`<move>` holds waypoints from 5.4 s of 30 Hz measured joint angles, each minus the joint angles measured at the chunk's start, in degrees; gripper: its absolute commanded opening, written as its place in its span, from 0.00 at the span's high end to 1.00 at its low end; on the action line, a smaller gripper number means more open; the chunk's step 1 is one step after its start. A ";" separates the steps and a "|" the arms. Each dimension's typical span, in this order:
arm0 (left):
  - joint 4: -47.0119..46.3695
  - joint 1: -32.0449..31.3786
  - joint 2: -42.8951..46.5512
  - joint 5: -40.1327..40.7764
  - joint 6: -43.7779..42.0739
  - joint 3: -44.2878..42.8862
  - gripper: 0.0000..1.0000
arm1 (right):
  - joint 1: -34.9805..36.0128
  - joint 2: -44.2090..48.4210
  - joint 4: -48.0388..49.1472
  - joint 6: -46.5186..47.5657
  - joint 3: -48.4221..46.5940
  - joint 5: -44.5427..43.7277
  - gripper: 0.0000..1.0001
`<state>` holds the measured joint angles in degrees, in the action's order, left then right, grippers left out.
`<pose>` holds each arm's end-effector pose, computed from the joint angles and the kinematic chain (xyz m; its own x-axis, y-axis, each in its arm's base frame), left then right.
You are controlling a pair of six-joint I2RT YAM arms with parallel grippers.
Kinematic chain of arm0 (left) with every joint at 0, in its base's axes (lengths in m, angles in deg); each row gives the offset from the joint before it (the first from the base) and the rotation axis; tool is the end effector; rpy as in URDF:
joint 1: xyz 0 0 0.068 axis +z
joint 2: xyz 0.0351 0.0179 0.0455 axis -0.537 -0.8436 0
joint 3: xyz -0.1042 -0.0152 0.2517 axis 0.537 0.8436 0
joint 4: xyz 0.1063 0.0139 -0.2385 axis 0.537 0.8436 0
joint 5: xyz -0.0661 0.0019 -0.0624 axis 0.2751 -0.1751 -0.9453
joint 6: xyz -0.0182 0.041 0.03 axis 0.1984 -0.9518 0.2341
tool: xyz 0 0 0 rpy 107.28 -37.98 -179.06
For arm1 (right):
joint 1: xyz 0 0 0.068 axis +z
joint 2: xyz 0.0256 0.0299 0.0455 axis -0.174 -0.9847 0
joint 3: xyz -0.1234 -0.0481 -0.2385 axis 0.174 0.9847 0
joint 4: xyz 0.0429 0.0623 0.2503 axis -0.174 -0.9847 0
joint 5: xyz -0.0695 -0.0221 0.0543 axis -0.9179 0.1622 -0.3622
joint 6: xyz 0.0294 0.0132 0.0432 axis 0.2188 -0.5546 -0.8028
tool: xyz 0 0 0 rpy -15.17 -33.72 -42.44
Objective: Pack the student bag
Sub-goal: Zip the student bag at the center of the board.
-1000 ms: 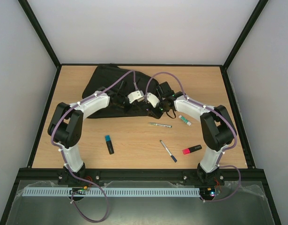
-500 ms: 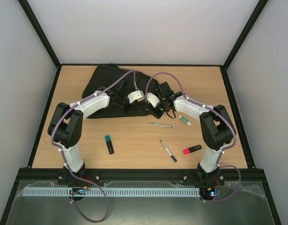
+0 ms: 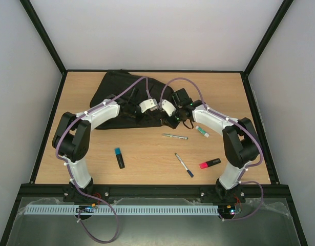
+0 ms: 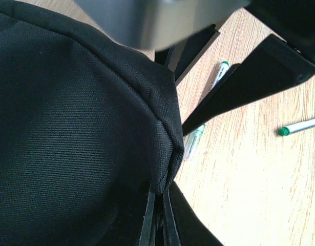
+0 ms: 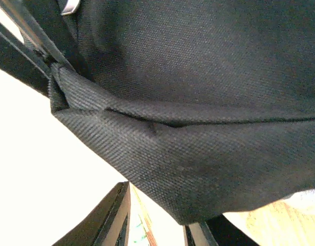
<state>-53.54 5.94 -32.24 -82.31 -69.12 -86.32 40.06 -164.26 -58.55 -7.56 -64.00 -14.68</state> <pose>0.3383 -0.1934 0.2137 -0.2493 0.5888 -0.7689 0.9577 0.2677 -0.1056 0.3223 0.1977 0.2184 -0.3285 -0.6352 -0.6990 -0.8435 0.5303 -0.0855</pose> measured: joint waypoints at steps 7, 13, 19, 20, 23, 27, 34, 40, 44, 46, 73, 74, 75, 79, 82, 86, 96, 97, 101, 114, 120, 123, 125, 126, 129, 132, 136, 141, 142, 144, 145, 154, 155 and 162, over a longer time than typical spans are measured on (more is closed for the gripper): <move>-0.02 0.00 0.00 0.00 0.02 0.00 0.98 | 0.00 -1.09 0.02 -0.94 -0.68 2.27 0.62; 0.00 0.00 0.00 0.07 0.00 0.00 0.98 | 0.04 -4.57 0.33 -2.54 -2.40 3.63 0.69; 0.26 0.00 0.00 0.09 -0.07 0.00 0.98 | 0.02 -5.05 0.90 -3.30 -2.43 3.28 0.83; 0.37 0.00 0.00 0.09 -0.09 0.00 0.98 | 0.04 -5.05 0.87 -3.23 -2.43 3.21 0.84; 0.44 0.02 0.00 0.09 -0.24 0.00 0.98 | 0.04 -4.90 0.83 -3.06 -2.38 3.02 0.87; 0.44 0.15 0.00 -0.20 -0.31 0.00 0.98 | 0.04 -3.82 0.94 -3.02 -1.33 2.64 0.88; 0.42 0.22 0.00 -0.24 -0.72 0.00 0.98 | 0.09 -2.25 0.13 -2.56 0.52 2.51 0.96; 0.42 0.22 0.00 -0.22 -0.98 0.00 0.98 | 0.15 -1.29 -0.24 -1.81 0.52 2.49 0.96; 0.42 0.22 0.00 -0.22 -1.03 0.00 0.98 | 0.22 -1.27 -0.22 -2.40 0.55 2.49 0.72; 0.42 0.22 0.00 -0.22 -1.05 0.00 0.98 | 0.26 -1.27 -0.13 -2.47 0.55 2.43 0.67; 0.72 0.22 0.00 -0.24 -1.16 0.00 0.98 | 0.35 -4.46 0.39 -4.09 -1.95 2.49 0.92; 0.79 0.22 0.00 -0.28 -1.16 0.00 0.98 | 0.35 -4.20 0.46 -4.11 -1.62 2.45 0.93; 0.81 0.22 0.00 -0.31 -1.16 0.00 0.98 | 0.35 -3.91 0.66 -4.11 -1.25 2.43 0.94; 0.85 0.22 0.00 -0.39 -1.16 0.00 0.98 | 0.35 -3.41 0.98 -4.07 -0.68 2.43 0.98; 0.83 0.22 0.00 -0.42 -1.16 0.00 0.98 | 0.37 -3.32 0.96 -3.69 -0.68 2.40 0.98; 0.85 0.22 0.00 -0.42 -1.36 0.00 0.98 | 0.35 -3.23 0.85 -3.04 -0.68 2.29 0.99; 1.64 0.11 0.55 -1.25 -3.74 0.39 0.98 | -0.59 -2.58 -2.27 2.86 -0.94 2.03 0.99; 1.38 0.07 0.83 -1.36 -3.85 0.68 0.98 | -0.96 -2.58 -2.86 3.39 -1.25 2.51 0.99; -0.61 -0.22 2.51 -1.42 -4.20 2.25 0.98 | -2.67 -3.78 -5.90 5.77 -4.11 5.01 0.99; -1.73 -0.11 8.13 2.01 -7.45 8.09 0.53 | -3.61 -9.88 -16.35 7.85 -13.49 11.04 0.99; -0.33 0.61 8.63 2.86 -6.32 9.60 0.35 | -6.56 -9.86 -20.20 6.21 -12.85 10.25 0.98; -1.40 0.46 8.11 1.66 -6.29 9.57 0.34 | -5.77 -9.86 -22.40 4.55 -12.68 10.45 0.97; -2.51 0.04 6.86 0.59 -6.40 9.44 0.33 | -5.35 -9.86 -23.78 3.26 -12.76 10.51 0.97; -2.95 -0.24 6.27 0.33 -6.45 9.44 0.33 | -5.22 -9.88 -24.46 2.62 -12.83 10.49 0.97; -4.74 -1.42 4.61 -0.31 -6.51 9.40 0.35 | -4.98 -9.86 -26.05 0.96 -13.73 10.21 0.96; -6.97 -2.71 3.52 -0.44 -6.49 9.07 0.37 | -5.01 -9.86 -27.41 0.04 -14.51 9.94 0.95; -10.58 -3.72 2.62 -0.39 -6.40 9.01 0.39 | -5.07 -9.88 -30.14 -0.33 -15.41 10.08 0.94; -14.43 -4.87 -0.44 0.92 -5.77 7.41 0.51 | -5.07 -9.88 -32.02 -0.81 -15.72 10.40 0.94; -15.19 -5.14 -1.03 1.38 -5.35 7.15 0.57 | -5.07 -9.86 -32.22 -0.94 -15.78 10.34 0.94; -16.70 -5.75 -2.21 2.47 -4.68 6.69 0.69 | -5.05 -9.86 -32.48 -1.14 -15.91 10.10 0.94; -17.29 -6.08 -2.84 2.82 -4.39 6.32 0.74 | -5.05 -9.86 -32.39 -1.22 -16.02 9.68 0.94; -17.57 -6.25 -4.13 3.52 -1.90 4.42 0.98 | -5.62 -9.88 -31.47 -1.90 -16.09 6.40 0.99; -17.42 -6.21 -4.13 3.37 -1.79 4.31 0.98 | -5.75 -9.88 -31.47 -1.81 -16.09 6.23 0.99; -15.17 -5.55 -3.52 1.11 -2.67 4.15 0.98 | -8.44 -10.19 -31.87 -0.15 -16.83 5.40 0.99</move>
<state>-68.71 0.38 -35.76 -81.20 -71.78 -82.17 31.63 -174.44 -90.42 -7.72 -80.83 -9.28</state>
